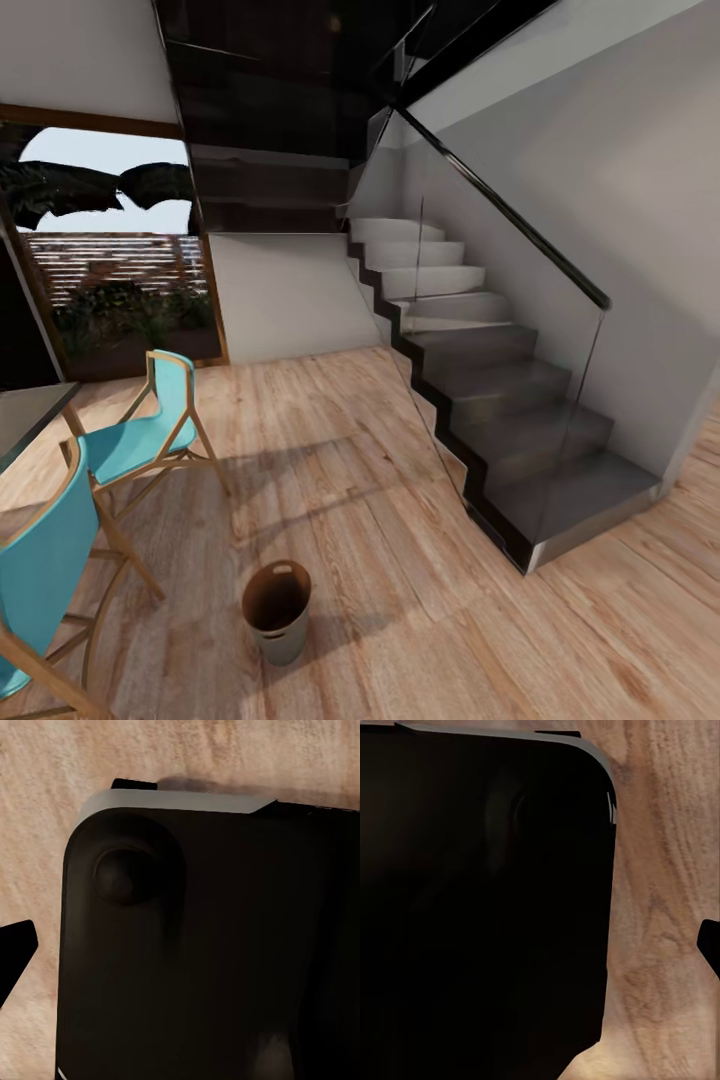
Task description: Put the three can of soda from the living room inside the tash can in the kitchen.
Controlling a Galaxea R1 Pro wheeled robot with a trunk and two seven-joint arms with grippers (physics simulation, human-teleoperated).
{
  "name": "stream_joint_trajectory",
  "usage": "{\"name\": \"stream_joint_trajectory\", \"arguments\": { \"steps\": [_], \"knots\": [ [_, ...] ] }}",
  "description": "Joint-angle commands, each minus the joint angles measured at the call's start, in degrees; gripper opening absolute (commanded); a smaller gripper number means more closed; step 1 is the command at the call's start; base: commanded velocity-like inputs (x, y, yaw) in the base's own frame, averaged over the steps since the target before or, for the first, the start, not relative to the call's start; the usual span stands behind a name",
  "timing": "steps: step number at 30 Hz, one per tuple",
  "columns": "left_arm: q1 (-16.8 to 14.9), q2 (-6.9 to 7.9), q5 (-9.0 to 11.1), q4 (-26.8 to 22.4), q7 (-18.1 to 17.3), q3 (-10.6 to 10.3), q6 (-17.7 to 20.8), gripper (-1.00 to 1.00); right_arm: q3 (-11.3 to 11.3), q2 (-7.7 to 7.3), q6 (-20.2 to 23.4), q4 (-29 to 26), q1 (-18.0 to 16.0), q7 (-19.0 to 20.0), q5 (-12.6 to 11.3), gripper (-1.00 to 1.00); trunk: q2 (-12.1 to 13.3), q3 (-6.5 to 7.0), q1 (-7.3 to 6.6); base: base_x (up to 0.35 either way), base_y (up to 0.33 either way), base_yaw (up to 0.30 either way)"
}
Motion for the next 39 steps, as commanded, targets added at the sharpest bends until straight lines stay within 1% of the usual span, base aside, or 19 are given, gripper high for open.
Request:
{"name": "stream_joint_trajectory", "arguments": {
  "steps": [1,8,10,20,39],
  "knots": [
    [0.00,-0.02,-0.01,0.00,-0.03,0.00,0.00,1.00,0.00,0.00,-0.01,0.00,0.00,-0.01,-0.01,1.00,0.00,0.00,0.00,0.000,0.000,0.247],
    [0.00,0.00,-0.06,0.00,-0.04,0.00,0.00,1.00,-0.04,0.01,-0.02,0.00,0.00,0.01,-0.03,1.00,0.00,0.00,0.00,0.003,0.000,0.254],
    [0.00,0.05,0.00,0.00,-0.06,0.00,0.00,1.00,-0.14,0.01,-0.01,0.00,0.01,0.00,-0.04,1.00,0.00,0.00,0.00,0.207,0.000,0.255],
    [0.00,0.09,0.01,0.00,-0.08,0.00,0.00,1.00,-0.18,0.01,-0.01,0.00,0.00,-0.02,-0.04,1.00,0.00,0.00,0.00,0.315,0.000,0.216],
    [0.00,0.00,-0.04,0.00,-0.08,0.00,0.00,1.00,-0.18,0.01,-0.01,0.00,0.00,-0.02,-0.04,1.00,0.00,0.00,0.00,0.326,0.000,0.161]
  ]
}}
